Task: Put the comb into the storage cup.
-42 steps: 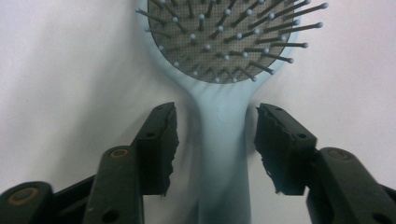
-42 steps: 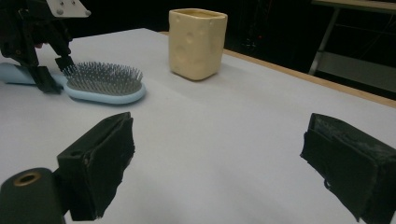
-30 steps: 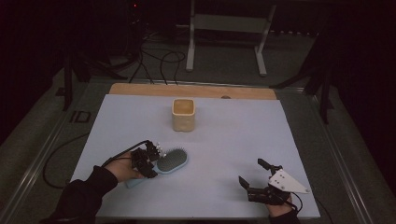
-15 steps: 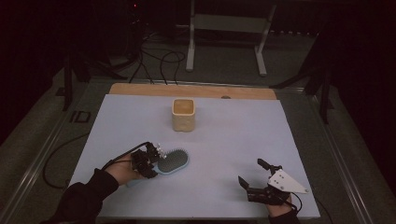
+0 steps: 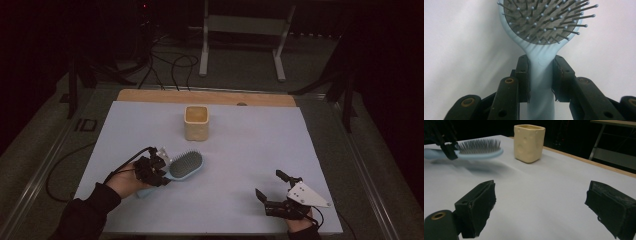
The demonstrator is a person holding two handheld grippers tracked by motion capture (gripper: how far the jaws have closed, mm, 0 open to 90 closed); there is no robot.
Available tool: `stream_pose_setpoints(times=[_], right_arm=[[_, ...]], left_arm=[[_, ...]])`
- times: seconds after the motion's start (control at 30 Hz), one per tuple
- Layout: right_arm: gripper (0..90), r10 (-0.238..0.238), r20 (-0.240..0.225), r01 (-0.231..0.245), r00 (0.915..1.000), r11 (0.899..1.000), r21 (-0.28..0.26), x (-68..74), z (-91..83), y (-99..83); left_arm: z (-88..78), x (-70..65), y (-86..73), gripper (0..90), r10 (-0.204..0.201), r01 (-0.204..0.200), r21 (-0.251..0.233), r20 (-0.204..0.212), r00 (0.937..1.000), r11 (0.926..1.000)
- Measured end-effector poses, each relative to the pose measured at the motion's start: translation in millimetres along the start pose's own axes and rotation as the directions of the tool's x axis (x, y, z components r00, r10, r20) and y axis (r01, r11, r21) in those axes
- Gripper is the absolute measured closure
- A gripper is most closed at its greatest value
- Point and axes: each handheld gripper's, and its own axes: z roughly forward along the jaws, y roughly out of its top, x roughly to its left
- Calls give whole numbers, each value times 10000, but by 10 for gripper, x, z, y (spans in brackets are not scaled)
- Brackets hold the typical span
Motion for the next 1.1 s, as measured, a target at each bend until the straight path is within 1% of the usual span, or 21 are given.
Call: stream_pose_setpoints(times=[0.03, 0.1, 0.27, 0.3, 0.43, 0.47, 0.53, 0.57, 0.6, 0.63, 0.67, 0.7, 0.77, 0.8, 0.87, 0.9, 0.93, 1.0, 1.03, 1.07, 1.1], right_arm=[[86, -1, 3, 1, 10000, 10000, -2, 0, 0, 0], [86, -10, -3, 10, 10000, 10000, -4, -1, -1, 1], [86, 15, 3, -15, 10000, 10000, 2, -2, 0, -1], [86, 26, 9, -26, 10000, 10000, -6, -1, -1, 0], [86, 3, -2, -3, 10000, 10000, 3, -1, 0, -1], [86, 9, -8, -9, 10000, 10000, -3, -1, 1, 0], [86, 16, -9, -16, 10000, 10000, -17, -1, 0, 0], [86, 29, -12, -29, 10000, 10000, -3, -2, -1, -1], [86, 35, -16, -35, 10000, 10000, 1, -3, 0, -2], [86, 39, -11, -39, 10000, 10000, 8, -3, -1, -2], [86, 44, -19, -44, 10000, 10000, -5, -4, 0, -2], [86, 58, -4, -58, 10000, 10000, -4, -6, 0, -3], [86, 44, -10, -44, 10000, 10000, 0, -5, 2, -3], [85, 41, -24, -41, 10000, 10000, 4, -5, 3, -3], [86, 64, -34, -64, 10000, 10000, 18, -6, 5, -4], [86, 84, -40, -84, 10000, 10000, 25, -7, 6, -4], [86, 108, -47, -107, 9999, 9999, 33, -7, 6, -4], [86, 92, -49, -92, 9999, 10000, 37, -7, 8, -4], [86, 95, -62, -95, 9999, 9999, 33, -7, 8, -4], [86, 109, -72, -108, 9999, 9999, 29, -6, 9, -5], [86, 120, -70, -120, 9999, 9999, 35, -6, 11, -6]], left_arm=[[-32, -5, 5, 701, -91, 90, -278, -20, 10000, 9996], [-69, -18, 16, 701, -80, 78, -540, -29, 10000, 9985], [-187, -43, 65, 701, -146, 131, -1473, -93, 9998, 9890], [-221, -50, 82, 701, -166, 116, -1680, -282, 9995, 9857], [-312, -71, 135, 701, -253, 113, -2313, -578, 9980, 9728], [-331, -70, 145, 701, -356, 208, -2484, -553, 9978, 9684], [-364, -76, 164, 701, -335, 160, -2763, -588, 9977, 9609], [-377, -72, 175, 701, -380, 207, -2830, -559, 9977, 9589], [-383, -81, 183, 701, -366, 149, -2891, -697, 9969, 9572], [-396, -86, 193, 701, -369, 116, -3034, -775, 9963, 9528], [-405, -77, 201, 701, -360, 160, -3121, -586, 9976, 9499], [-413, -83, 208, 701, -387, 137, -3228, -714, 9967, 9464], [-434, -86, 224, 701, -380, 107, -3304, -763, 9964, 9438], [-448, -94, 232, 701, -446, 117, -3516, -856, 9953, 9361], [-479, -91, 247, 701, -434, 100, -3676, -826, 9956, 9299], [-504, -95, 258, 701, -542, 137, -3835, -949, 9940, 9234], [-525, -88, 270, 701, -526, 157, -3906, -840, 9951, 9204], [-563, -92, 287, 701, -591, 125, -4128, -1005, 9932, 9107], [-587, -84, 303, 701, -613, 183, -4139, -907, 9940, 9101], [-604, -85, 313, 701, -617, 153, -4291, -945, 9936, 9031], [-604, -85, 313, 701, -617, 153, -4291, -945, 9936, 9031]])
